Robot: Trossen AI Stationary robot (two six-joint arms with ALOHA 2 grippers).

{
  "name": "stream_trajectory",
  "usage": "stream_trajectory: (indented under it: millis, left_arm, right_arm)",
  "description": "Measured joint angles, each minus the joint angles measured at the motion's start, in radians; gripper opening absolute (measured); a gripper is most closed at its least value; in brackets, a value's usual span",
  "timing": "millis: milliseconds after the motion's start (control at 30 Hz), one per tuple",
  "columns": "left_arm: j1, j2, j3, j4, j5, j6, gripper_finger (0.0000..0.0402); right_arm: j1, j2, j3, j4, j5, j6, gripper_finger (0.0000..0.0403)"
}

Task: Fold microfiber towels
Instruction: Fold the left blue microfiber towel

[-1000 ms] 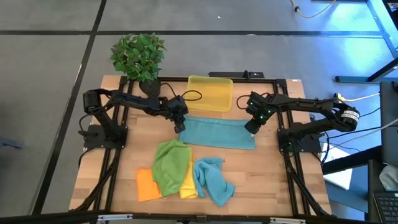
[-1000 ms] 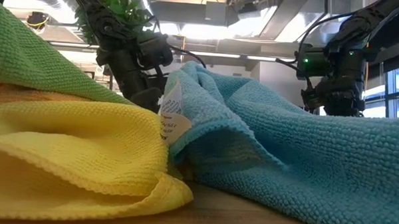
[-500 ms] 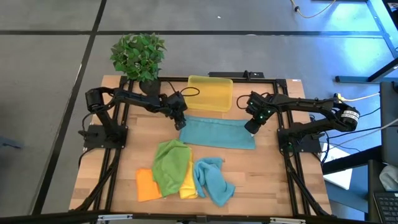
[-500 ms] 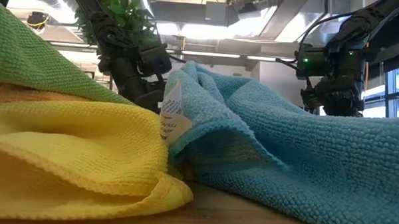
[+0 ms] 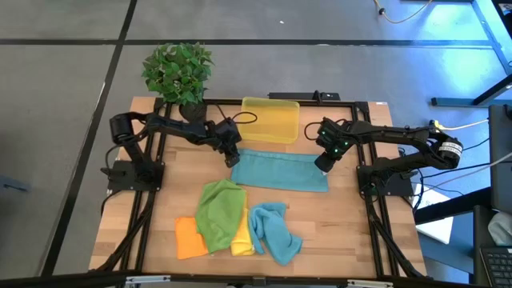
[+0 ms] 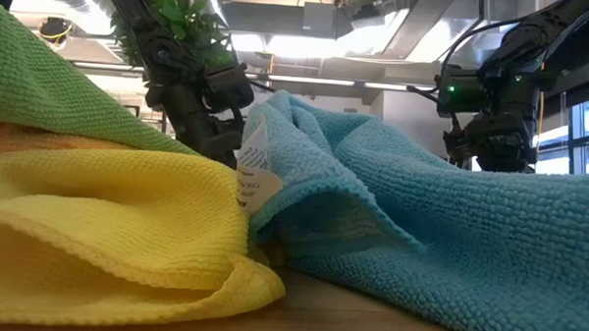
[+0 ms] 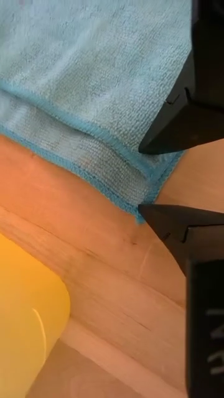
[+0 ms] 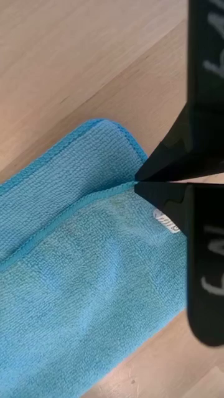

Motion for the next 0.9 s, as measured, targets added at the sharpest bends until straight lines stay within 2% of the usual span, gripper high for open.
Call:
stream_trajectory:
  millis: [400,700,900]
  left_arm:
    - [-0.068,-0.029,0.0,0.002,-0.002,0.104,0.0143]
    - [-0.026,-0.021,0.0,0.01,-0.036,0.08,0.0153]
    - [-0.022,-0.006,0.0,0.061,0.013,0.105,0.0158]
  right_arm:
    - [0.0,0.0,0.0,-0.001,0.0,0.004,0.0004]
    - [0.0,0.0,0.0,-0.002,-0.006,0.007,0.0004]
    - [0.0,0.0,0.0,-0.002,-0.009,0.007,0.0004]
